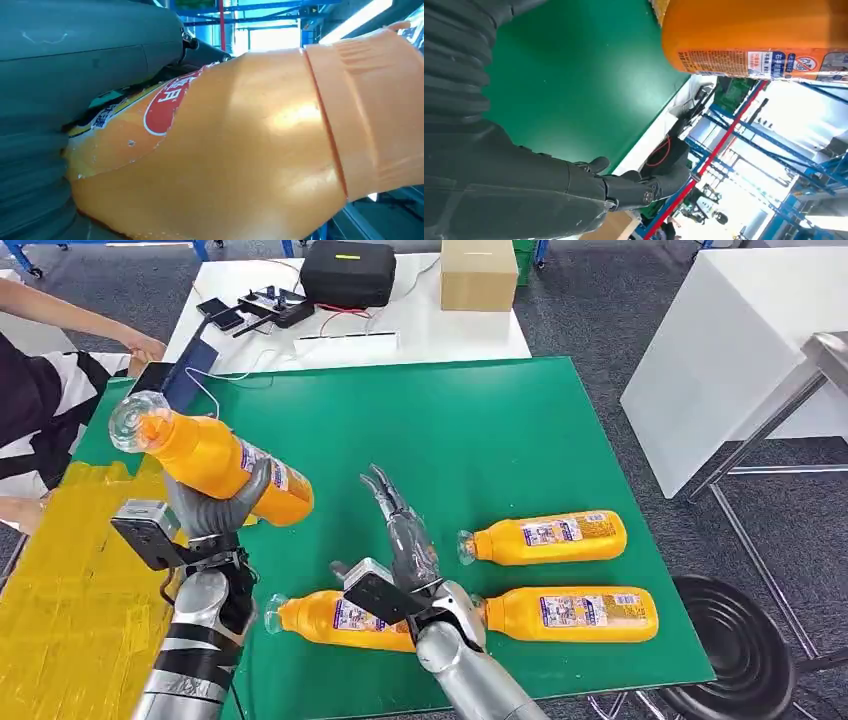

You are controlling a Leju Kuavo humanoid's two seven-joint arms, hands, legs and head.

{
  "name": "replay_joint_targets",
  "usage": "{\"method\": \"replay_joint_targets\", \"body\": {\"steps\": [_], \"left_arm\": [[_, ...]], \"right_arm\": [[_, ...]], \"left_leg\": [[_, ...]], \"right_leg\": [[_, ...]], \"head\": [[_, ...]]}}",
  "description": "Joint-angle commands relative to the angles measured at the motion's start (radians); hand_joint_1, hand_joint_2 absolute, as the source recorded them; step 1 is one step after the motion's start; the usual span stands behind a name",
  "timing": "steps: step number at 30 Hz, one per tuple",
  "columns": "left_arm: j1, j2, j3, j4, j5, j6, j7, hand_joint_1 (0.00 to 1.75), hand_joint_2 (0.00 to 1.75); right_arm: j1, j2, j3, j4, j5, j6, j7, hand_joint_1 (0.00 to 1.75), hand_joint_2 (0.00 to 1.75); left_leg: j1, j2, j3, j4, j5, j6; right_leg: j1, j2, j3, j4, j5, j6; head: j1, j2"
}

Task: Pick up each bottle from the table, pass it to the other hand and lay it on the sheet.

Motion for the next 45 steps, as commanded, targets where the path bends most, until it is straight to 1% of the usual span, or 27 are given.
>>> {"method": "replay_joint_targets", "body": {"steps": [1, 2, 4, 5, 6, 7, 9, 10, 11, 12, 14, 18, 20, 22, 23, 24, 27, 30, 31, 34, 35, 36, 37, 42, 43, 44, 45], "left_arm": [[-0.106, 0.099, -0.056, 0.22, -0.54, 0.295, 0.151, 1.75, 1.75], [-0.115, 0.113, -0.051, 0.252, -0.623, 0.336, 0.18, 1.75, 1.75], [-0.121, 0.115, 0.096, 0.289, -1.003, 0.345, 0.303, 1.75, 1.75], [-0.12, 0.112, 0.135, 0.288, -1.127, 0.345, 0.342, 1.75, 1.75], [-0.124, 0.148, 0.15, 0.308, -1.309, 0.345, 0.439, 1.75, 1.75], [-0.141, 0.205, 0.104, 0.381, -1.395, 0.345, 0.53, 1.75, 1.75], [-0.163, 0.277, 0.031, 0.473, -1.395, 0.345, 0.603, 1.75, 1.75], [-0.188, 0.349, -0.078, 0.559, -1.395, 0.345, 0.7, 1.75, 1.75], [-0.221, 0.401, -0.176, 0.681, -1.395, 0.299, 0.801, 1.75, 1.75], [-0.217, 0.433, -0.13, 0.753, -1.385, 0.345, 0.759, 1.75, 1.75], [-0.207, 0.453, -0.092, 0.772, -1.377, 0.345, 0.737, 1.75, 1.75], [-0.209, 0.448, -0.07, 0.783, -1.395, 0.345, 0.738, 1.75, 1.75], [-0.209, 0.448, -0.07, 0.783, -1.395, 0.345, 0.738, 1.75, 1.75], [-0.209, 0.448, -0.07, 0.783, -1.395, 0.345, 0.738, 1.75, 1.75], [-0.209, 0.448, -0.07, 0.783, -1.395, 0.345, 0.738, 1.75, 1.75], [-0.209, 0.448, -0.07, 0.783, -1.395, 0.345, 0.738, 1.75, 1.75], [-0.221, 0.444, -0.066, 0.806, -1.395, 0.345, 0.755, 1.75, 1.75], [-0.24, 0.446, -0.059, 0.843, -1.395, 0.345, 0.791, 1.75, 1.75], [-0.242, 0.443, -0.046, 0.849, -1.395, 0.345, 0.796, 1.75, 1.75], [-0.245, 0.438, -0.033, 0.867, -1.395, 0.345, 0.811, 1.75, 1.75], [-0.247, 0.433, -0.036, 0.862, -1.395, 0.345, 0.823, 1.75, 1.75], [-0.235, 0.43, -0.024, 0.832, -1.395, 0.345, 0.816, 0.1, 1.75], [-0.218, 0.424, -0.007, 0.794, -1.395, 0.345, 0.803, 0.0, 1.75], [-0.213, 0.42, 0.001, 0.779, -1.395, 0.345, 0.796, 0.0, 1.75], [-0.213, 0.42, 0.001, 0.779, -1.395, 0.345, 0.796, 0.0, 1.75], [-0.201, 0.411, 0.016, 0.747, -1.389, 0.345, 0.778, 0.0, 1.75], [-0.19, 0.402, 0.035, 0.72, -1.395, 0.345, 0.764, 0.0, 1.75]], "right_arm": [[0.007, -0.052, -0.017, -0.096, -0.108, 0.129, 0.001, 0.0, 0.0], [0.013, -0.056, -0.018, -0.115, -0.122, 0.142, 0.003, 0.0, 0.0], [0.046, -0.081, -0.022, -0.206, -0.192, 0.201, 0.003, 0.0, 0.0], [0.055, -0.092, -0.02, -0.231, -0.208, 0.212, 0.003, 0.0, 0.0], [0.068, -0.105, -0.02, -0.263, -0.221, 0.218, 0.0, 0.0, 0.0], [0.08, -0.124, -0.013, -0.305, -0.231, 0.217, -0.002, 0.0, 0.0], [0.087, -0.142, -0.007, -0.335, -0.243, 0.224, -0.002, 0.0, 0.0], [0.093, -0.157, -0.005, -0.361, -0.249, 0.219, -0.001, 0.0, 1.75], [0.095, -0.169, -0.003, -0.376, -0.199, 0.153, -0.014, 0.0, 1.75], [0.105, -0.199, 0.004, -0.418, -0.212, 0.144, -0.003, 0.0, 1.75], [0.113, -0.212, -0.002, -0.437, -0.221, 0.142, -0.001, 0.0, 1.75], [0.12, -0.218, -0.003, -0.447, -0.227, 0.138, -0.003, 0.0, 1.75], [0.12, -0.218, -0.003, -0.447, -0.227, 0.138, -0.003, 0.0, 1.75], [0.12, -0.218, -0.003, -0.447, -0.227, 0.138, -0.003, 0.0, 1.75], [0.12, -0.218, -0.003, -0.447, -0.227, 0.138, -0.003, 0.0, 1.75], [0.12, -0.218, -0.003, -0.447, -0.227, 0.138, -0.003, 0.0, 1.75], [0.12, -0.217, 0.001, -0.446, -0.228, 0.134, -0.006, 0.0, 1.75], [0.113, -0.216, 0.008, -0.445, -0.23, 0.128, -0.005, 0.0, 1.75], [0.11, -0.215, 0.009, -0.444, -0.23, 0.125, -0.002, 0.0, 1.75], [0.108, -0.216, 0.012, -0.441, -0.231, 0.12, 0.004, 0.0, 1.75], [0.105, -0.217, 0.016, -0.437, -0.231, 0.119, 0.005, 0.0, 1.75], [0.105, -0.218, 0.017, -0.436, -0.231, 0.118, 0.006, 0.0, 1.75], [0.105, -0.219, 0.018, -0.433, -0.231, 0.115, 0.008, 0.0, 1.75], [0.105, -0.219, 0.018, -0.432, -0.231, 0.113, 0.008, 0.0, 1.75], [0.105, -0.219, 0.018, -0.432, -0.231, 0.113, 0.008, 0.0, 1.75], [0.104, -0.219, 0.017, -0.429, -0.231, 0.11, 0.009, 0.0, 1.75], [0.103, -0.219, 0.017, -0.426, -0.231, 0.109, 0.01, 0.0, 1.75]], "left_leg": [[0.001, -0.004, 0.002, 0.0, 0.0, -0.001], [0.001, -0.005, 0.004, 0.0, -0.001, -0.001], [0.0, -0.003, 0.002, -0.001, 0.0, -0.001], [0.0, -0.002, 0.004, -0.001, 0.0, -0.001], [0.0, 0.0, 0.004, -0.001, -0.001, -0.001], [0.001, 0.0, 0.005, -0.001, -0.001, -0.001], [0.0, 0.0, 0.004, -0.002, 0.0, -0.001], [0.002, -0.001, 0.008, -0.001, -0.002, -0.002], [0.002, -0.003, 0.009, -0.001, -0.002, -0.003], [0.001, -0.003, 0.008, -0.002, 0.0, -0.002], [0.0, 0.001, 0.006, -0.003, 0.0, -0.001], [0.002, 0.003, 0.007, 0.0, -0.003, -0.002], [0.001, 0.005, 0.001, 0.0, 0.0, -0.001], [0.001, 0.003, 0.001, 0.0, -0.001, -0.001], [0.002, 0.002, 0.004, 0.001, -0.002, -0.002], [0.002, 0.003, 0.001, 0.0, -0.001, -0.001], [0.002, 0.001, 0.002, 0.001, -0.002, -0.002], [0.001, 0.004, 0.001, 0.0, -0.001, -0.002], [0.002, 0.002, 0.003, 0.001, -0.002, -0.002], [0.001, 0.003, 0.001, 0.0, 0.0, -0.002], [0.002, 0.002, 0.003, 0.001, -0.002, -0.003], [0.001, 0.003, 0.001, 0.0, -0.001, -0.002], [0.001, 0.002, 0.002, 0.0, -0.001, -0.002], [0.001, 0.002, 0.001, 0.0, 0.0, -0.002], [0.001, 0.001, 0.003, 0.0, -0.001, -0.003], [0.001, 0.002, 0.001, 0.0, 0.0, -0.002], [0.002, 0.001, 0.003, 0.0, -0.001, -0.003]], "right_leg": [[0.0, -0.002, 0.003, 0.0, -0.001, 0.0], [0.001, -0.003, 0.005, 0.0, -0.002, -0.001], [0.0, -0.002, 0.002, -0.001, -0.001, 0.0], [0.0, -0.001, 0.004, -0.001, -0.001, 0.0], [0.0, 0.001, 0.003, -0.001, 0.0, 0.0], [0.001, 0.002, 0.005, -0.001, -0.001, -0.001], [0.0, 0.001, 0.003, -0.001, -0.001, 0.0], [0.001, 0.001, 0.007, -0.001, -0.002, -0.001], [0.001, 0.001, 0.009, 0.0, -0.003, -0.002], [0.001, -0.001, 0.008, -0.001, -0.002, -0.001], [0.0, 0.003, 0.004, -0.001, -0.001, -0.001], [0.002, 0.006, 0.004, 0.002, -0.002, -0.001], [0.001, 0.005, -0.003, 0.002, -0.001, 0.0], [0.001, 0.004, -0.002, 0.003, -0.001, 0.0], [0.002, 0.004, 0.001, 0.003, -0.003, 0.0], [0.001, 0.004, -0.001, 0.002, -0.001, 0.0], [0.001, 0.003, 0.001, 0.003, -0.003, -0.001], [0.001, 0.005, -0.002, 0.003, -0.001, -0.001], [0.001, 0.004, 0.001, 0.003, -0.002, -0.001], [0.001, 0.004, -0.002, 0.003, -0.001, -0.001], [0.001, 0.004, 0.0, 0.004, -0.002, -0.001], [0.0, 0.004, -0.002, 0.004, -0.001, -0.001], [0.001, 0.005, -0.001, 0.005, -0.001, -0.001], [0.001, 0.004, -0.003, 0.005, -0.001, 0.0], [0.001, 0.004, 0.0, 0.005, -0.002, 0.0], [0.0, 0.004, -0.003, 0.005, -0.001, 0.0], [0.001, 0.004, 0.0, 0.005, -0.002, 0.0]], "head": [[0.0, 0.0], [0.0, 0.0], [0.0, 0.0], [0.0, 0.0], [0.0, 0.0], [0.0, 0.0], [0.0, 0.0], [0.0, 0.0], [0.0, 0.0], [0.0, 0.0], [0.0, 0.0], [0.0, 0.0], [0.0, 0.0], [0.0, 0.0], [0.0, 0.0], [0.0, 0.0], [0.0, 0.0], [0.0, 0.0], [0.0, 0.0], [0.0, 0.0], [0.0, 0.0], [0.0, 0.0], [0.0, 0.0], [0.0, 0.0], [0.0, 0.0], [0.0, 0.0], [0.0, 0.0]]}}
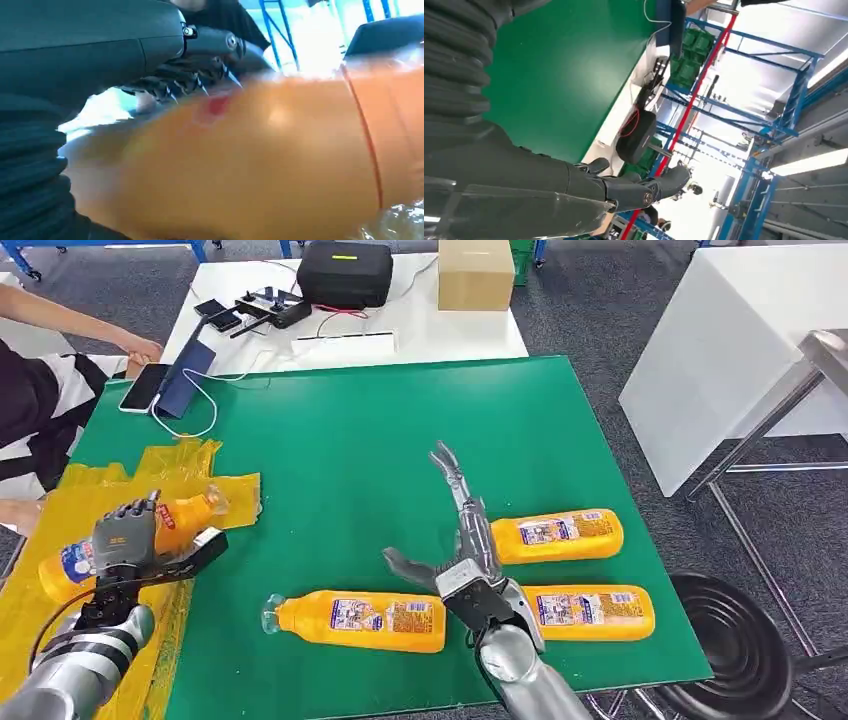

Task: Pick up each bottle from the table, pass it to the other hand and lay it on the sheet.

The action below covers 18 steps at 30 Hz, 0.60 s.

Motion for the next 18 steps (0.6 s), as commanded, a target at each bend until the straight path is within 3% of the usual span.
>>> {"method": "replay_joint_targets", "body": {"steps": [1, 5, 8, 14, 16, 17, 18], "left_arm": [[0.009, -0.039, 0.058, -0.052, -0.002, -0.007, -0.036, 0.0, 1.75], [0.02, -0.084, 0.13, -0.092, 0.032, -0.007, -0.105, 0.0, 1.75], [0.02, -0.131, 0.239, -0.111, 0.118, -0.007, -0.222, 0.0, 1.75], [-0.005, -0.171, 0.353, -0.052, 0.14, -0.007, -0.308, 0.0, 1.75], [-0.02, -0.189, 0.412, -0.018, 0.222, -0.007, -0.385, 0.0, 1.75], [-0.043, -0.206, 0.459, 0.03, 0.328, -0.007, -0.49, 0.0, 1.75], [-0.043, -0.206, 0.459, 0.03, 0.328, -0.007, -0.49, 0.0, 1.75]], "right_arm": [[-0.032, -0.03, 0.025, 0.021, -0.007, -0.01, 0.007, 0.0, 1.75], [-0.034, -0.028, 0.024, 0.032, -0.006, -0.018, 0.009, 0.0, 1.75], [-0.037, -0.026, 0.025, 0.042, 0.004, -0.025, 0.013, 0.0, 1.75], [-0.044, -0.025, 0.028, 0.062, 0.044, -0.039, 0.024, 0.0, 1.75], [-0.048, -0.026, 0.034, 0.077, 0.078, -0.047, 0.031, 0.0, 1.75], [-0.054, -0.026, 0.04, 0.089, 0.11, -0.056, 0.039, 0.0, 1.75], [-0.054, -0.026, 0.04, 0.089, 0.11, -0.056, 0.039, 0.0, 1.75]], "left_leg": [[0.0, -0.002, 0.002, 0.0, 0.0, -0.001], [0.002, -0.005, 0.004, 0.001, -0.002, -0.001], [0.0, -0.004, 0.001, 0.0, 0.0, 0.0], [0.0, -0.003, 0.001, 0.0, 0.0, -0.001], [0.001, -0.005, 0.004, 0.0, -0.002, -0.001], [0.001, -0.004, 0.002, 0.0, 0.0, -0.001], [0.0, -0.004, 0.001, 0.0, 0.0, -0.001]], "right_leg": [[0.0, -0.001, 0.002, -0.001, -0.001, 0.0], [0.001, -0.003, 0.006, -0.001, -0.002, 0.0], [0.0, -0.002, 0.003, -0.001, -0.001, 0.0], [0.0, -0.002, 0.003, -0.001, -0.001, 0.0], [0.001, -0.002, 0.006, -0.001, -0.002, 0.0], [0.0, -0.002, 0.003, -0.001, -0.001, 0.0], [0.0, -0.002, 0.001, -0.001, 0.0, 0.0]], "head": [[0.0, 0.0], [0.0, 0.0], [0.0, 0.0], [0.0, 0.0], [0.0, 0.0], [0.0, 0.0], [0.0, 0.0]]}}
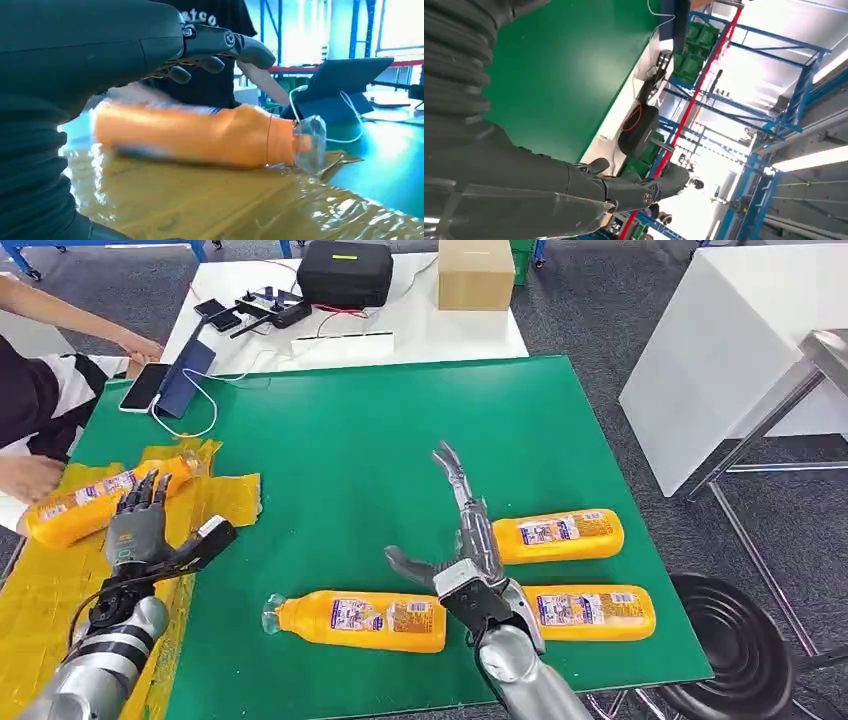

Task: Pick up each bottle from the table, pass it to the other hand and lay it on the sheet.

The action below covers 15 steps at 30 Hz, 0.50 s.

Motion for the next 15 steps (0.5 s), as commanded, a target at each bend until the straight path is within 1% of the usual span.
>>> {"method": "replay_joint_targets", "body": {"steps": [1, 5, 7, 8, 10, 11, 12, 13, 14, 15], "left_arm": [[-0.079, -0.105, 0.248, 0.131, 0.19, -0.007, -0.203, 0.0, 1.75], [-0.079, -0.105, 0.248, 0.131, 0.19, -0.007, -0.203, 0.0, 1.75], [-0.079, -0.105, 0.248, 0.131, 0.19, -0.007, -0.203, 0.0, 1.75], [-0.079, -0.105, 0.248, 0.131, 0.19, -0.007, -0.203, 0.0, 1.75], [-0.079, -0.105, 0.248, 0.131, 0.19, -0.007, -0.203, 0.0, 1.75], [-0.104, -0.122, 0.282, 0.181, 0.303, -0.008, -0.312, 0.0, 1.75], [-0.116, -0.137, 0.307, 0.189, 0.43, -0.053, -0.431, 0.0, 1.75], [-0.114, -0.15, 0.314, 0.169, 0.507, -0.105, -0.495, 0.0, 1.75], [-0.092, -0.187, 0.309, 0.086, 0.628, -0.201, -0.595, 0.0, 1.75], [-0.065, -0.206, 0.274, 0.009, 0.678, -0.235, -0.606, 0.0, 1.75]], "right_arm": [[-0.052, -0.026, 0.035, 0.087, 0.081, -0.026, 0.024, 0.0, 1.75], [-0.052, -0.026, 0.035, 0.087, 0.081, -0.026, 0.024, 0.0, 1.75], [-0.052, -0.026, 0.035, 0.087, 0.081, -0.026, 0.024, 0.0, 1.75], [-0.052, -0.026, 0.035, 0.087, 0.081, -0.026, 0.024, 0.0, 1.75], [-0.052, -0.026, 0.035, 0.087, 0.081, -0.026, 0.024, 0.0, 1.75], [-0.057, -0.024, 0.039, 0.092, 0.115, -0.036, 0.034, 0.0, 1.75], [-0.06, -0.023, 0.043, 0.096, 0.151, -0.042, 0.043, 0.0, 1.75], [-0.062, -0.023, 0.047, 0.099, 0.177, -0.047, 0.048, 0.0, 1.75], [-0.07, -0.027, 0.063, 0.104, 0.247, -0.063, 0.064, 0.0, 1.75], [-0.075, -0.032, 0.077, 0.107, 0.288, -0.066, 0.076, 0.0, 1.75]], "left_leg": [[0.001, -0.004, 0.003, 0.0, -0.001, -0.001], [0.0, -0.002, 0.001, 0.0, 0.0, 0.0], [0.002, -0.004, 0.004, 0.001, -0.002, -0.001], [0.001, -0.002, 0.002, 0.0, -0.001, -0.001], [0.001, -0.004, 0.003, 0.001, -0.001, -0.001], [0.001, -0.004, 0.003, 0.001, -0.001, -0.001], [0.001, -0.003, 0.002, 0.0, -0.001, -0.001], [0.002, -0.005, 0.003, 0.001, -0.001, -0.001], [0.001, -0.005, 0.002, 0.001, 0.0, -0.001], [0.001, -0.004, 0.001, 0.0, 0.0, 0.0]], "right_leg": [[0.001, -0.002, 0.004, -0.001, -0.001, 0.0], [0.0, -0.001, 0.002, -0.001, 0.0, 0.0], [0.001, -0.002, 0.005, 0.0, -0.002, 0.0], [0.001, -0.001, 0.003, -0.001, -0.001, 0.0], [0.001, -0.002, 0.004, 0.0, -0.002, 0.0], [0.001, -0.002, 0.004, 0.0, -0.001, 0.0], [0.001, -0.001, 0.003, 0.0, -0.001, 0.0], [0.001, -0.003, 0.005, 0.0, -0.002, 0.0], [0.001, -0.004, 0.003, 0.0, -0.001, 0.0], [0.0, -0.003, 0.002, 0.0, -0.001, 0.0]], "head": [[0.0, 0.0], [0.0, 0.0], [0.0, 0.0], [0.0, 0.0], [0.0, 0.0], [0.0, 0.0], [0.0, 0.0], [0.0, 0.0], [0.0, 0.0], [0.0, 0.0]]}}
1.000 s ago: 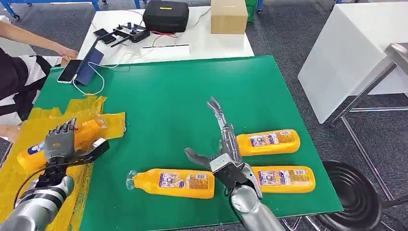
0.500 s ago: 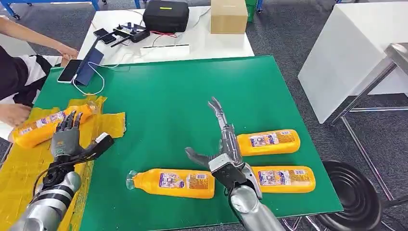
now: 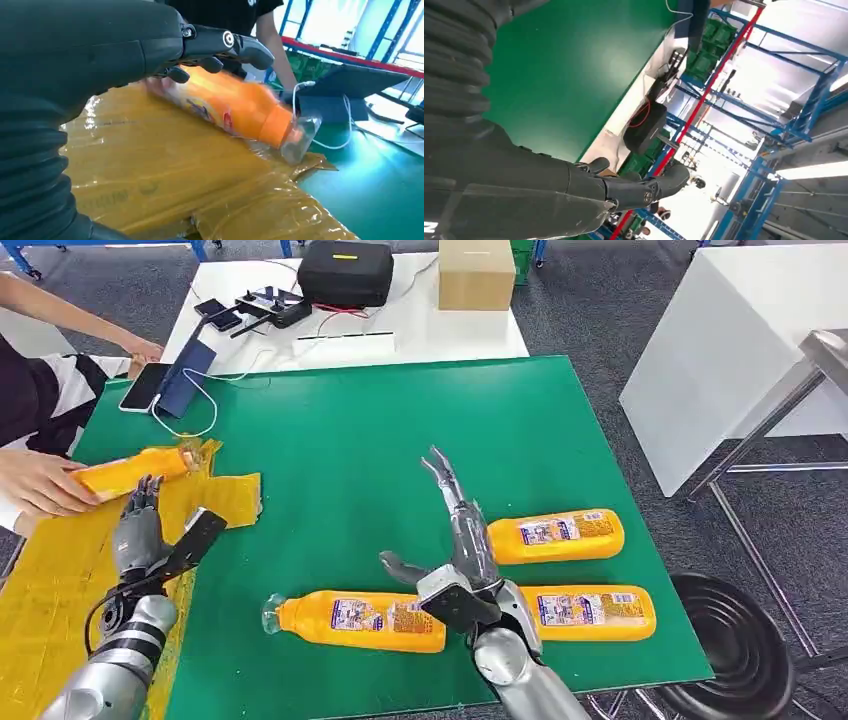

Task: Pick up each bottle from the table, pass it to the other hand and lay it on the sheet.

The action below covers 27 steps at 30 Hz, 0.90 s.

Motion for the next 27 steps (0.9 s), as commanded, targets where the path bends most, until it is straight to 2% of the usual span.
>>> {"method": "replay_joint_targets", "body": {"steps": [1, 2, 5, 9, 15, 27], "left_arm": [[-0.01, -0.139, 0.028, -0.126, 0.502, -0.268, -0.367, 0.0, 1.75], [0.028, -0.155, -0.024, -0.232, 0.589, -0.321, -0.362, 0.0, 1.75], [0.077, -0.165, -0.115, -0.387, 0.707, -0.38, -0.322, 0.0, 1.75], [0.084, -0.166, -0.148, -0.421, 0.766, -0.394, -0.312, 0.0, 1.75], [0.081, -0.169, -0.16, -0.399, 0.805, -0.383, -0.329, 0.0, 1.75], [0.057, -0.169, -0.168, -0.351, 0.835, -0.362, -0.339, 0.0, 1.75]], "right_arm": [[-0.073, -0.035, 0.079, 0.078, 0.229, -0.042, 0.066, 0.0, 1.75], [-0.087, -0.051, 0.11, 0.084, 0.301, -0.031, 0.093, 0.0, 1.75], [-0.122, -0.075, 0.184, 0.103, 0.402, 0.013, 0.136, 0.0, 1.75], [-0.169, -0.101, 0.266, 0.117, 0.443, 0.088, 0.16, 0.0, 1.75], [-0.193, -0.14, 0.294, 0.126, 0.392, 0.146, 0.15, 0.0, 1.75], [-0.214, -0.14, 0.347, 0.208, 0.298, 0.236, 0.134, 0.0, 1.75]], "left_leg": [[0.001, -0.005, 0.001, 0.001, -0.001, 0.0], [0.001, -0.005, 0.001, 0.001, -0.001, 0.0], [0.0, -0.003, 0.0, 0.0, 0.0, 0.0], [0.001, -0.002, 0.0, 0.001, -0.001, -0.001], [0.001, -0.003, 0.002, 0.001, -0.001, -0.001], [0.001, -0.003, 0.002, 0.0, -0.001, -0.001]], "right_leg": [[0.001, -0.004, 0.004, 0.0, -0.001, 0.0], [0.001, -0.004, 0.003, 0.0, -0.001, 0.0], [0.0, -0.001, 0.002, -0.001, 0.0, 0.0], [0.0, -0.001, 0.002, 0.0, -0.001, 0.0], [0.001, -0.002, 0.004, -0.001, -0.001, 0.0], [0.0, -0.002, 0.004, -0.001, -0.001, 0.0]], "head": [[0.0, 0.0], [0.0, 0.0], [0.0, 0.0], [0.0, 0.0], [0.0, 0.0], [0.0, 0.0]]}}
